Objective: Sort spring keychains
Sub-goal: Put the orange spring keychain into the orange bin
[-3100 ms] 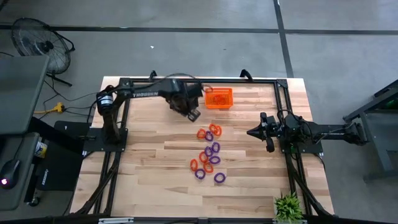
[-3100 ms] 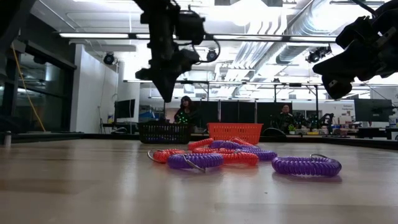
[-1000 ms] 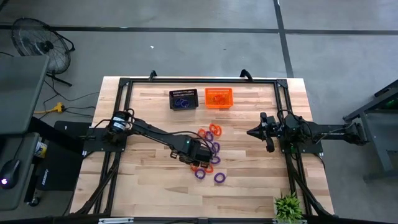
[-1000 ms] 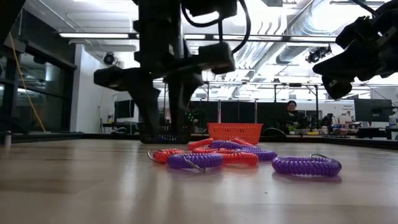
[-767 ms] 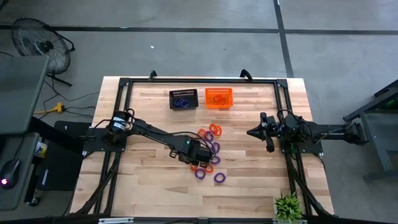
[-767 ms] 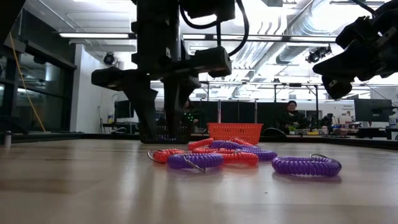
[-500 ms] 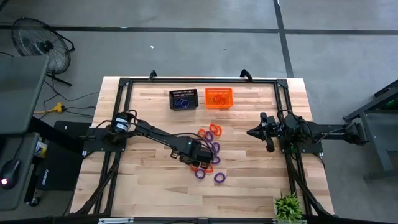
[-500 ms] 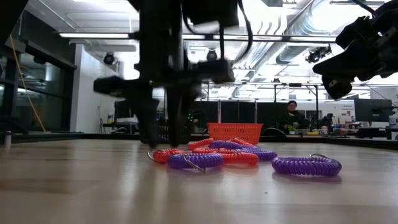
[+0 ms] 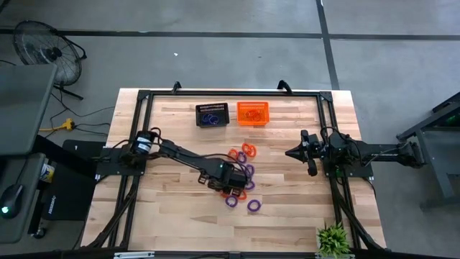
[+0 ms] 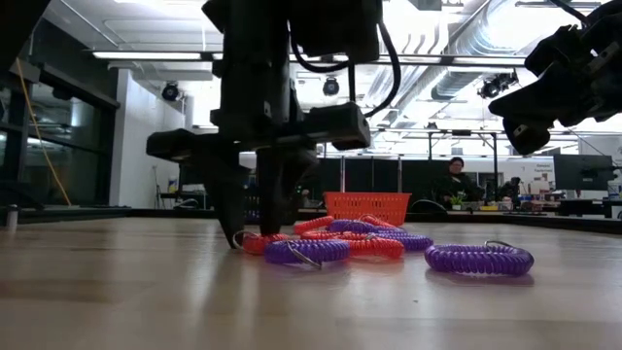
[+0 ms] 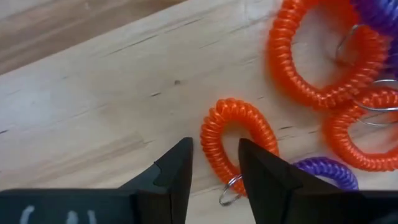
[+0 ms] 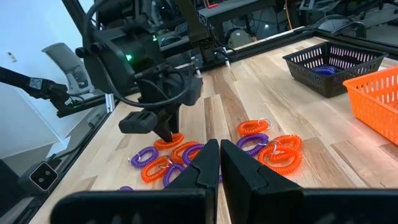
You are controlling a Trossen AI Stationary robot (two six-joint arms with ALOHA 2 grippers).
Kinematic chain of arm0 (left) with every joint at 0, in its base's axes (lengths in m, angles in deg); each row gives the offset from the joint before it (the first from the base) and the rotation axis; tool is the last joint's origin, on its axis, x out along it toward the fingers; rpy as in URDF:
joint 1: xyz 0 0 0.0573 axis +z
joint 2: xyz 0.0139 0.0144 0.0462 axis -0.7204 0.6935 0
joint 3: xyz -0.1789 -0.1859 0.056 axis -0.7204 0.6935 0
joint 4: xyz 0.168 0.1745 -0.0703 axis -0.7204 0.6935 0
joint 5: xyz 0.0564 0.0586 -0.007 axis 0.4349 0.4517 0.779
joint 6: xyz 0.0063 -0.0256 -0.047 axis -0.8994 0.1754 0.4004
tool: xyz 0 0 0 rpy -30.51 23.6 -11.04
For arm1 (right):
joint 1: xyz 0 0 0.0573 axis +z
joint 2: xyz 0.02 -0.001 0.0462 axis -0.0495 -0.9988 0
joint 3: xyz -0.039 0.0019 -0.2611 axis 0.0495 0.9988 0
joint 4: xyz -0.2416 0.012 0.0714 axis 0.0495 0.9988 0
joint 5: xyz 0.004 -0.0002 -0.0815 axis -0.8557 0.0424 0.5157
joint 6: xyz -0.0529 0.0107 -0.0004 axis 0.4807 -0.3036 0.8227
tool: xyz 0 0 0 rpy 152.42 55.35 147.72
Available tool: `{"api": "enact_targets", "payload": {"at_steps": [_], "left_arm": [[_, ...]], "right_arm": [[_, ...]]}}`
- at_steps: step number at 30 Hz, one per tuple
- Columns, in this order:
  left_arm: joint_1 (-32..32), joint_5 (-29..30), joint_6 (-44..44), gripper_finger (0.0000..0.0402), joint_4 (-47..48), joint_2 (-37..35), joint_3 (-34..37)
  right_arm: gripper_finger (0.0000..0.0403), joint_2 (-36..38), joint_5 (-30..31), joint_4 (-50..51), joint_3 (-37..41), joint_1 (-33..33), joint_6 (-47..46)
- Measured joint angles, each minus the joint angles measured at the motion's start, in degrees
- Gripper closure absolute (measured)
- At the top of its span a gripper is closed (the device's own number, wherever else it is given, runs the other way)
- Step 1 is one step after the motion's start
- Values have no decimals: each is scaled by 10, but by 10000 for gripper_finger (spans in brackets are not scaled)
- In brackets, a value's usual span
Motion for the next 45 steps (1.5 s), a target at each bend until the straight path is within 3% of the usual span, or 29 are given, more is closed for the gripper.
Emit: {"api": "enact_targets", "payload": {"at_steps": [9,19,25,32,45], "left_arm": [[1,-15,-6,279,-3,10,1],[1,-23,-14,353,-6,11,2],[1,-20,-20,370,-5,9,0],[11,17,-91,370,49,18,-68],[102,75,-297,371,89,13,-220]], "right_arm": [[392,0,0,1,0,0,0],[392,0,0,1,0,0,0],[392,0,0,1,0,0,0],[392,0,0,1,0,0,0],[392,0,0,1,0,0,0]]}}
